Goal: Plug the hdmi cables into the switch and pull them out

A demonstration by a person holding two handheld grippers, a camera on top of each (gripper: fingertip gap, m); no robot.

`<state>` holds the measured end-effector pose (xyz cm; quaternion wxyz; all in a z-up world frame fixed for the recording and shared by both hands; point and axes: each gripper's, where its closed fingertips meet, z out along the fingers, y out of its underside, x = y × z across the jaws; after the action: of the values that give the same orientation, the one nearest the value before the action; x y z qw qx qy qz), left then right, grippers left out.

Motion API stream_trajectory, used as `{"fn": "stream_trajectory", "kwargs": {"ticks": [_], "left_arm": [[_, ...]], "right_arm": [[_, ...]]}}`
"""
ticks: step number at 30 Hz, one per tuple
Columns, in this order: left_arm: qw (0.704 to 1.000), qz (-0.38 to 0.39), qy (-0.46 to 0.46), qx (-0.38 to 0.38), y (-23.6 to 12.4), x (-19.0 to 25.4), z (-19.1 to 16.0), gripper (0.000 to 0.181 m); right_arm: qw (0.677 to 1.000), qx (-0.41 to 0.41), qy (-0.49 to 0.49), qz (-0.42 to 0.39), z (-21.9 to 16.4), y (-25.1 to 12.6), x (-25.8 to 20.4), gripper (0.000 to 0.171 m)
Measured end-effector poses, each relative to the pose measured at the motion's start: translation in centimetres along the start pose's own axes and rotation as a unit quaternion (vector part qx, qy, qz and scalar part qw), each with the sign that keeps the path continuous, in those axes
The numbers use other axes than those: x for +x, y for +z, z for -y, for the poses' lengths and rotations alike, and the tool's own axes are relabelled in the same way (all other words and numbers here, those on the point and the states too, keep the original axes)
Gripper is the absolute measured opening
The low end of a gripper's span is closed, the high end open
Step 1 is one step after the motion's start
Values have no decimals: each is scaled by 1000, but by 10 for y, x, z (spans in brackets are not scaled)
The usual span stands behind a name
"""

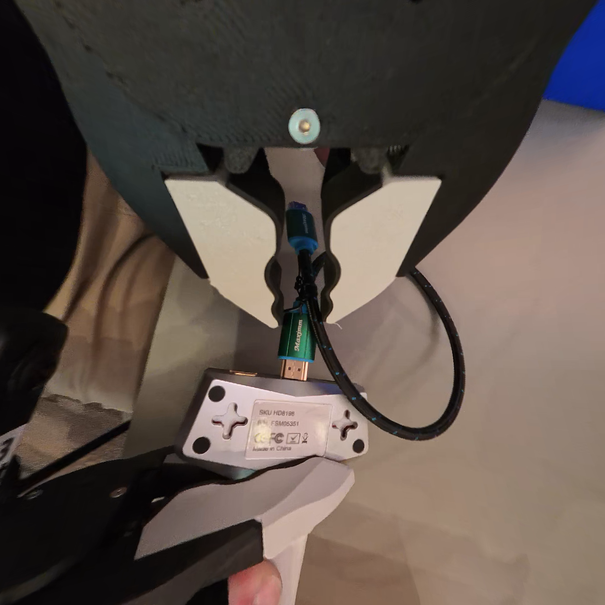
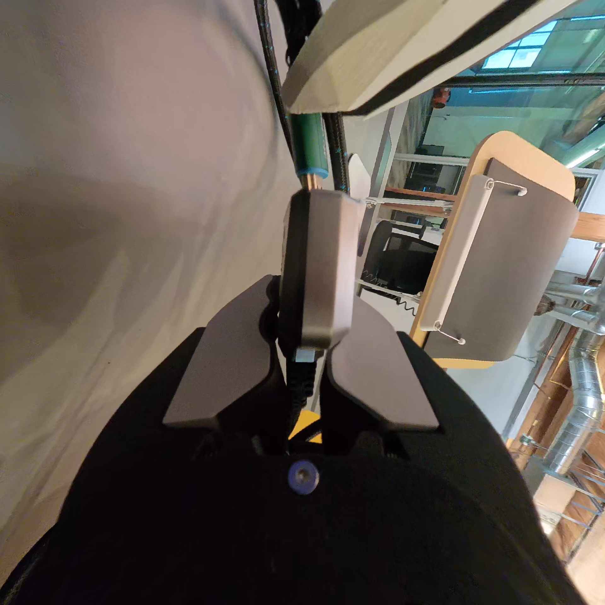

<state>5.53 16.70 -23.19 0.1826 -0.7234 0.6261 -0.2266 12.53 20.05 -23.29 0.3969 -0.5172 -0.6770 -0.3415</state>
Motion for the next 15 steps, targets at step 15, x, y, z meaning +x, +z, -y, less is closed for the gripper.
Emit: {"fn": "stream_trajectory", "kwargs": {"ticks": [15], "left_arm": [[939,293,169,65,16,-19,8,32]], "right_arm": [[997,17,64,36,9,1,-2,22]]}}
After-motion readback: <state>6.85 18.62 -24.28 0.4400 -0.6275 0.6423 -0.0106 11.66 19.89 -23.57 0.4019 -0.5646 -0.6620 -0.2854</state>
